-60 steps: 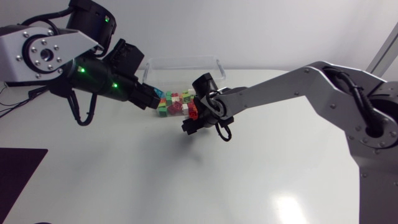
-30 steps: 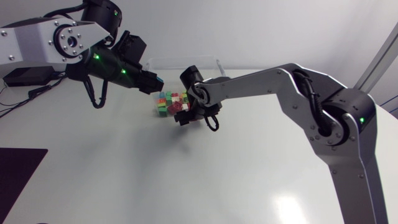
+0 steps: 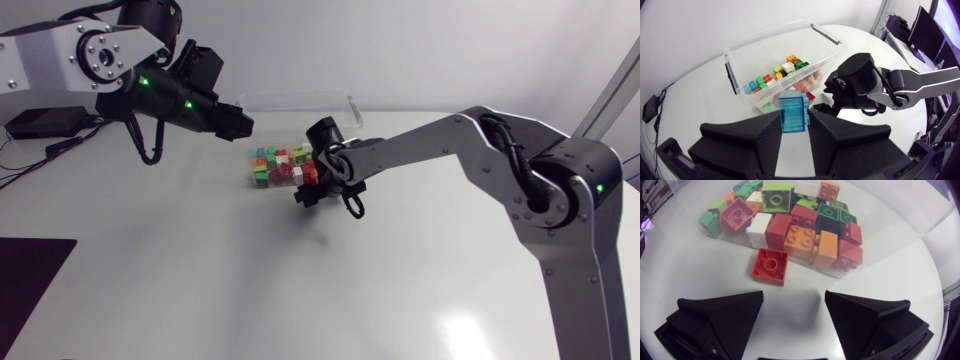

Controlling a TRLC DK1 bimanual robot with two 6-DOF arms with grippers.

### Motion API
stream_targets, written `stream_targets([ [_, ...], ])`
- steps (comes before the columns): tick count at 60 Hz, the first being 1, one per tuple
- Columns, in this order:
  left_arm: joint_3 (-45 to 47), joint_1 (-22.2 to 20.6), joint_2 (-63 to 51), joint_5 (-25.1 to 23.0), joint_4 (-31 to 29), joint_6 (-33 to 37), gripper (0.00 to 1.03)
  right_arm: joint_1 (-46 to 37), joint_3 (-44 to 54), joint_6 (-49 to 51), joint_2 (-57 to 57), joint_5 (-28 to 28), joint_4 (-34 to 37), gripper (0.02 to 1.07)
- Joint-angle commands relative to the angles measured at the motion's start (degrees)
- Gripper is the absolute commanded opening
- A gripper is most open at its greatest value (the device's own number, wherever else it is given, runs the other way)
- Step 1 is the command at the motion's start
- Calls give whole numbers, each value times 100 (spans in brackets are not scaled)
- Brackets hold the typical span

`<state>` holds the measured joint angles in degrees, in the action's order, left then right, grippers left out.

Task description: Place the duplo bricks in the container

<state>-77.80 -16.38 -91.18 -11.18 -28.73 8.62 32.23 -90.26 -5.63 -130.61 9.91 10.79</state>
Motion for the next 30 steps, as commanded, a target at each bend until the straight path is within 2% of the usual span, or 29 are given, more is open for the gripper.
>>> stream_targets([
  [1, -51, 12, -190, -60, 61, -98, 31, 3, 131, 220, 149, 28, -112, 91],
  [11, 2, -14, -199, -60, 131, -106, 31, 47, -36, 290, 88, 46, 20, 91],
  [25, -33, -41, -181, -69, 201, -133, 31, 310, -1231, -44, -431, 81, 1145, 91],
  [30, -16, -23, -155, -77, 201, -124, 31, 266, -1609, -149, -642, 72, 1409, 82],
])
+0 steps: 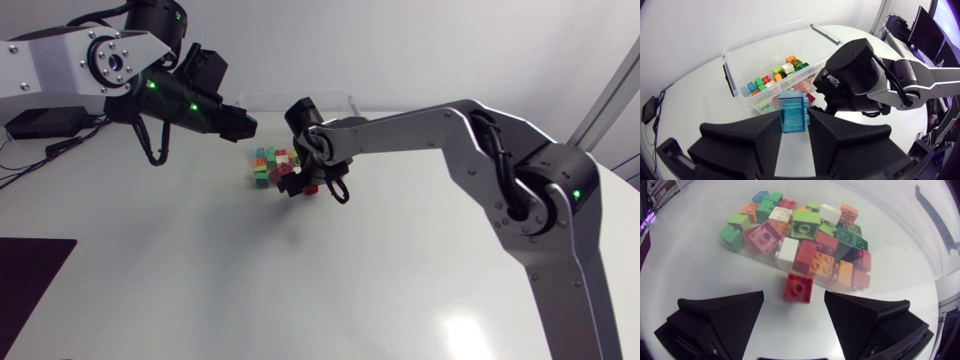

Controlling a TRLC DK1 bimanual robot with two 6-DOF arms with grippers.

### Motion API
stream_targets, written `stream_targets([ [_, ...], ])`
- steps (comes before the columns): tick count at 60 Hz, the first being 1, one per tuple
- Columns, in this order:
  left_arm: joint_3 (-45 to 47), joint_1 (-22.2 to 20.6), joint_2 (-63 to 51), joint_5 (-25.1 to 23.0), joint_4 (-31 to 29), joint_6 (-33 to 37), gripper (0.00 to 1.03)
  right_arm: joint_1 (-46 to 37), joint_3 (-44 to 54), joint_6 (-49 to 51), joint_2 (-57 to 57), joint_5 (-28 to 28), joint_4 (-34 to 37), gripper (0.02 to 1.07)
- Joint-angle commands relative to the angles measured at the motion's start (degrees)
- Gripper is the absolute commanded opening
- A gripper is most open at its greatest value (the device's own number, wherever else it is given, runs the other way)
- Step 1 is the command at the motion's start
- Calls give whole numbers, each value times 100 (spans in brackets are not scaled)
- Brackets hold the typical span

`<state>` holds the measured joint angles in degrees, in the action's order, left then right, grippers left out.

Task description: Place the duplo bricks in the container

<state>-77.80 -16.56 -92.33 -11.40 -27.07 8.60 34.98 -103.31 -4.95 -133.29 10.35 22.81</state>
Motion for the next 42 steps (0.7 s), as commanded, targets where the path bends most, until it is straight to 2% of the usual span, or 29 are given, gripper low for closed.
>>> stream_targets([
  [1, 2, 12, -30, -64, 35, -113, 31, -18, -348, -217, -399, 11, 233, 81],
  [8, 54, 56, -4, -91, 35, -95, 31, -44, -779, -384, -592, -24, 681, 80],
  [14, 63, 100, -13, -126, 35, -95, 31, -79, -1350, -648, -839, -68, 1393, 80],
  [20, 28, 109, -13, -161, 35, -95, 31, -88, -1596, -691, -962, -86, 1639, 79],
  [30, 19, 47, -39, -161, 53, -95, 31, -132, -1895, -744, -1120, -147, 1841, 69],
  [32, 10, 47, -48, -161, 61, -104, 31, -150, -1948, -744, -1164, -218, 1876, 58],
  [39, 2, 38, -48, -161, 53, -113, 31, -167, -2044, -771, -1208, -279, 2105, 55],
  [40, -7, 38, -48, -161, 61, -113, 31, -167, -2036, -771, -1208, -297, 2114, 48],
  [41, 2, 38, -48, -161, 53, -113, 31, -185, -2018, -762, -1216, -420, 2061, 32],
  [42, 2, 38, -48, -161, 53, -113, 31, -202, -1965, -762, -1208, -516, 2000, 28],
])
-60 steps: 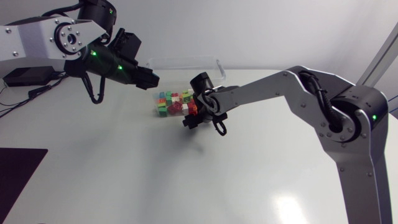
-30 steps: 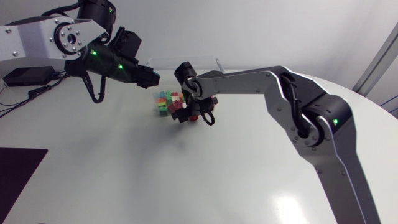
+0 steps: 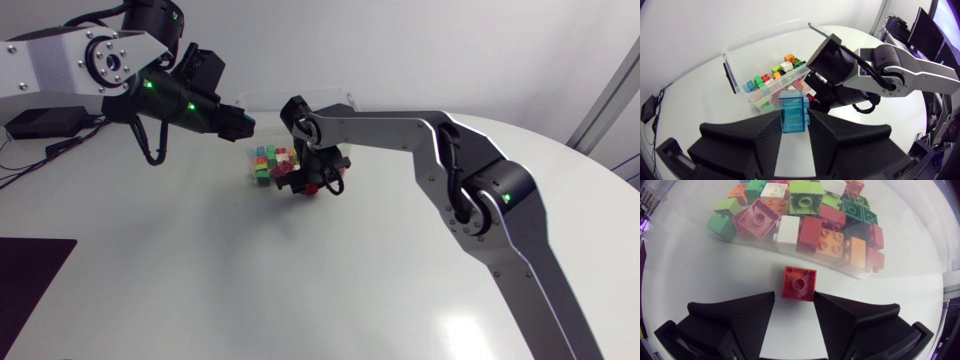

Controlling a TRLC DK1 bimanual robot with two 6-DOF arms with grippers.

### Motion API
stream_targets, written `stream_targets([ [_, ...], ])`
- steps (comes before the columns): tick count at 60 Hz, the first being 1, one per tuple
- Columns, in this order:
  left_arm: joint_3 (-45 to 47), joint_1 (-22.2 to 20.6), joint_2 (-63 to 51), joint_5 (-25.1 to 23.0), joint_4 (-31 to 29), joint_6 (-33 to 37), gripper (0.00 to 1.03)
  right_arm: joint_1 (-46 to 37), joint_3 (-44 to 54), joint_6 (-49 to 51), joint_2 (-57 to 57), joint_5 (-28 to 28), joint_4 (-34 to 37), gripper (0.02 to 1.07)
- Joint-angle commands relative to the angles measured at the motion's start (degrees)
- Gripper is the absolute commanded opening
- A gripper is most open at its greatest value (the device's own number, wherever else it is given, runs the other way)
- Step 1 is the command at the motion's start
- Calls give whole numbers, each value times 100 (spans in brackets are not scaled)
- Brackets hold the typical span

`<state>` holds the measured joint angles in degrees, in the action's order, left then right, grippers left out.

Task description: Place the duplo bricks in the container

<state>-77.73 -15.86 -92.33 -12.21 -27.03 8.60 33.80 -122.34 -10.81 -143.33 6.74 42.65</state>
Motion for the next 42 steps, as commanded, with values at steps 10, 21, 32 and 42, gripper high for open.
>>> stream_targets([
  [10, -22, -40, -21, -80, 48, -131, 31, -84, 694, -150, 209, -165, -460, 25],
  [21, -146, -84, 23, -80, 40, -157, 31, -14, 2197, -44, 1351, -77, -1093, 25],
  [32, -356, -163, 5, -80, 40, -298, 31, 21, 3261, -18, 2538, -68, -1356, 25],
  [42, -611, -163, -83, -71, 48, -429, 31, 100, 3858, -27, 3698, -59, -1418, 25],
])
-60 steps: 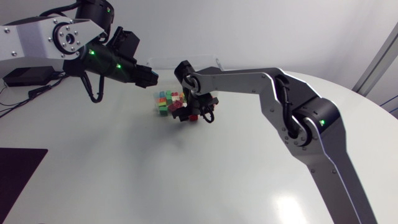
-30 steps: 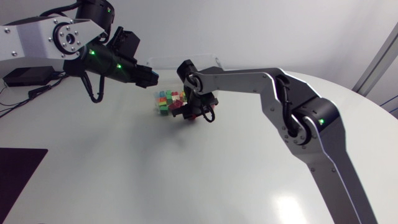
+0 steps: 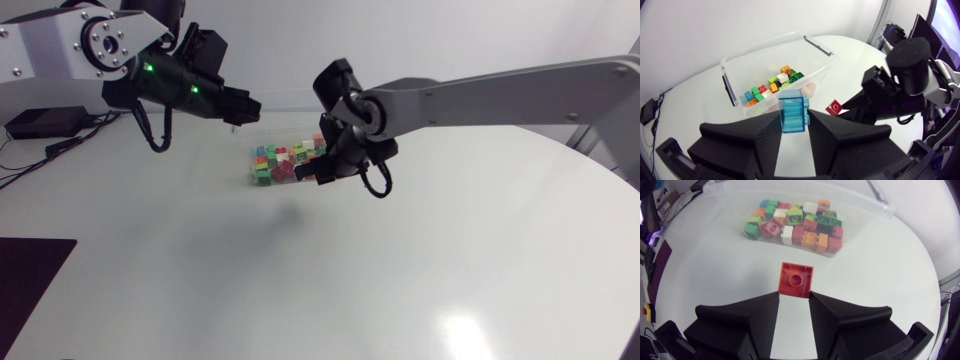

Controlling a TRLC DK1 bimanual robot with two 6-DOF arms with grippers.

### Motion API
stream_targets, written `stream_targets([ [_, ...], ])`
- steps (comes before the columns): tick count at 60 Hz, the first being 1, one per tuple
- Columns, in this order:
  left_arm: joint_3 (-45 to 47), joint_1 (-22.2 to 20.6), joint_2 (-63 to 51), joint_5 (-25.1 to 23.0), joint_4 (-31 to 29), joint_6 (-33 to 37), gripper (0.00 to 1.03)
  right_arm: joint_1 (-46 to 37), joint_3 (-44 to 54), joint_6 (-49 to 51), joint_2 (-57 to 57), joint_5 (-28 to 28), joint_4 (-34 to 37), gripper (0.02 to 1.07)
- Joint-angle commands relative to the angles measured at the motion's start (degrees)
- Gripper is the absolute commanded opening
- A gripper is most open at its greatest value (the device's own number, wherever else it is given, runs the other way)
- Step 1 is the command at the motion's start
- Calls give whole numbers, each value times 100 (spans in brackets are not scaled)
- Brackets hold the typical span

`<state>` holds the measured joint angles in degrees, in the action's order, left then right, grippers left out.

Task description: Place the duplo bricks in the container

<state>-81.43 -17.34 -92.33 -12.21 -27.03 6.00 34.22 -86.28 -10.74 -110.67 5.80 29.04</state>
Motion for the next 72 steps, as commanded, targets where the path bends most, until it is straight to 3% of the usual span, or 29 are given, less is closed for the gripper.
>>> stream_targets([
  [1, -251, -15, -92, -71, 48, -169, 31, 59, 270, -33, 485, 44, -56, 25],
  [18, -822, 20, -716, -10, 541, -547, 32, 41, 322, 72, 1566, 149, -320, 25],
  [42, -1358, 152, -1770, 720, 1666, -811, 37, -20, -363, 213, 1048, 149, -1040, 25],
  [48, -1587, 179, -1973, 772, 1718, -828, 38, -38, -416, 231, 898, 149, -1172, 25],
  [52, -1745, 187, -2113, 913, 1718, -837, 59, -47, -486, 257, 810, 149, -1234, 25],
  [57, -1842, 170, -2166, 1054, 1718, -828, 72, -73, -636, 301, 670, 149, -1251, 25],
  [60, -1859, 170, -2122, 1054, 1674, -802, 86, -82, -724, 336, 599, 149, -1295, 25],
  [72, -1385, 258, -1243, 1054, 1314, -776, 96, -152, -1383, 362, 11, 149, -1278, 25],
])
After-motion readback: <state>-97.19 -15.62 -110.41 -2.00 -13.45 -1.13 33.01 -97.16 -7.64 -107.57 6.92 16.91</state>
